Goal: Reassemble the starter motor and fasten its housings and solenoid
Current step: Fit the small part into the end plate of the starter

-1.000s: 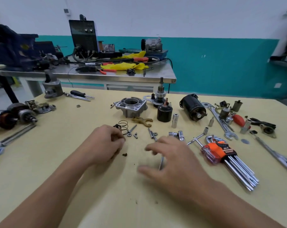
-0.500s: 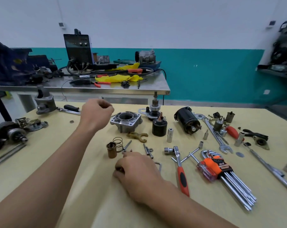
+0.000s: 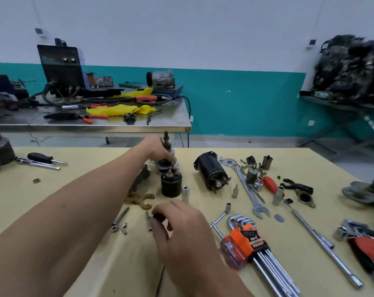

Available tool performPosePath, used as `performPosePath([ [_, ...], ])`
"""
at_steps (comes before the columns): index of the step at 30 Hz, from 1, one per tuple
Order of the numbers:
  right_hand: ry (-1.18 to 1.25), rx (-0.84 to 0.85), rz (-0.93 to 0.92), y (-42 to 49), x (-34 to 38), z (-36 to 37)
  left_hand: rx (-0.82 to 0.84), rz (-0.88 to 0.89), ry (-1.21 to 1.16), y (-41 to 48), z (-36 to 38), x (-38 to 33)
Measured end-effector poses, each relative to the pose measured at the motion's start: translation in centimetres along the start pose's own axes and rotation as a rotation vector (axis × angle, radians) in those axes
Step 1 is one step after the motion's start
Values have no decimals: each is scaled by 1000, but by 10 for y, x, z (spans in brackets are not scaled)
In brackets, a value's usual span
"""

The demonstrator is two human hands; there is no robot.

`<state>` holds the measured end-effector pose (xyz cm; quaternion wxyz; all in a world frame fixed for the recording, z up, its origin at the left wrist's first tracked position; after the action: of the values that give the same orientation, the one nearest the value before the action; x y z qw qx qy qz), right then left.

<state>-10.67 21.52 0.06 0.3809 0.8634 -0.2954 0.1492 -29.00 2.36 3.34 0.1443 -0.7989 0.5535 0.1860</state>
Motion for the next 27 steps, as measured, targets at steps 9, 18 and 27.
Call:
performPosePath([
  [9, 24, -26, -14, 0, -10, 2, -112, 70, -172, 11, -1, -5],
  [18, 107, -186, 125, 6, -30, -17, -173, 399, -468, -130, -104, -12],
  [27, -94, 164, 111, 6, -16, -13, 93, 495, -417, -298, -22, 80],
])
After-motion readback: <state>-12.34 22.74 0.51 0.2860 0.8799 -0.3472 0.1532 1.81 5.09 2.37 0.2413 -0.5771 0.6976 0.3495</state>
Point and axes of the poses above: each hand's wrist, its own y-axis towards the middle knuckle, its own z-axis out of the palm, x = y × z, the point moved 4 cm from there along y, towards the middle knuckle, and after that the axes turned 1 degree about -y, right-handed, at the moved point
